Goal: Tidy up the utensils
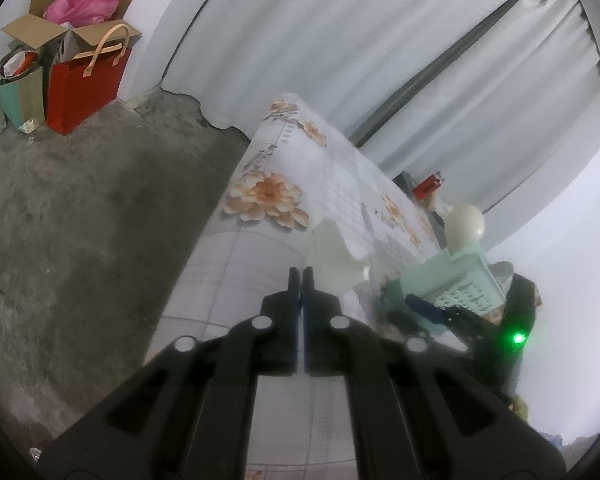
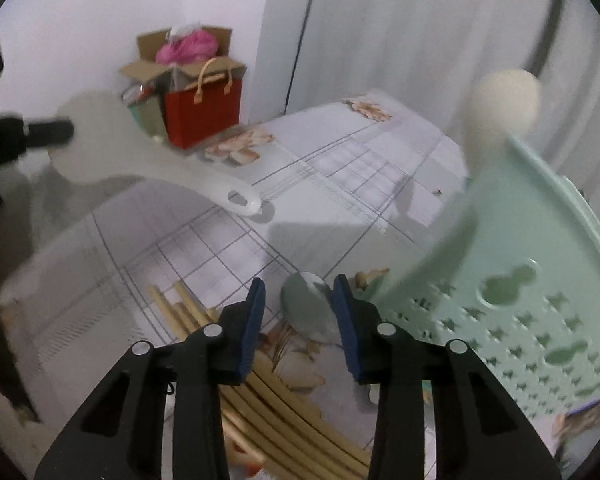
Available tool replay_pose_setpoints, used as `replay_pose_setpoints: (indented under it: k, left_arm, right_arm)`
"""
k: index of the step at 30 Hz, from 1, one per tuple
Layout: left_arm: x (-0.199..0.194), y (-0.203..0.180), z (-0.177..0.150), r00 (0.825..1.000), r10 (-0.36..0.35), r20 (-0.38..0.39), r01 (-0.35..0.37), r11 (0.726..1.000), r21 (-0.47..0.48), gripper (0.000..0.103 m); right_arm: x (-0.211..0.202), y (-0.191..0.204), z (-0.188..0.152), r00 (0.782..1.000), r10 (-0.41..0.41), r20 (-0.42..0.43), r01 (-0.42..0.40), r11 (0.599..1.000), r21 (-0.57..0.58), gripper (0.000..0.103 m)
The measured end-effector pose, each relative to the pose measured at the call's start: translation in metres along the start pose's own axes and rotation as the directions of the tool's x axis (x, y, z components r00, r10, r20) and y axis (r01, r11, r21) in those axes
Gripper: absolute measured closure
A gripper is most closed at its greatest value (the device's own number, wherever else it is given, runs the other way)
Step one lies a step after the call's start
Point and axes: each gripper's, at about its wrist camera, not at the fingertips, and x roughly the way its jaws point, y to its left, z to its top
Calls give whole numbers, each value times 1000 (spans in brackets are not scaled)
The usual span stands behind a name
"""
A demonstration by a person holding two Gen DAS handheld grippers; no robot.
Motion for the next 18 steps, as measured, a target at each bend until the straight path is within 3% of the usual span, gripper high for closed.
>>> replay_pose_setpoints:
  k: [7, 13, 18]
  left_arm:
    - [1, 1, 0, 1000, 0, -6, 0, 1000, -2, 103]
    - [-1, 2, 0, 1000, 3, -5, -3, 1000, 0, 103]
    - [-4, 1, 1, 1000, 8, 7, -8, 1000, 8, 103]
  right_arm:
    - [13, 24, -6, 994, -111, -14, 107, 983, -152, 80]
    - [18, 44, -9, 972, -234, -1, 227, 943, -243, 98]
    - [14, 52, -14, 957, -290, 31, 287, 919, -271, 100]
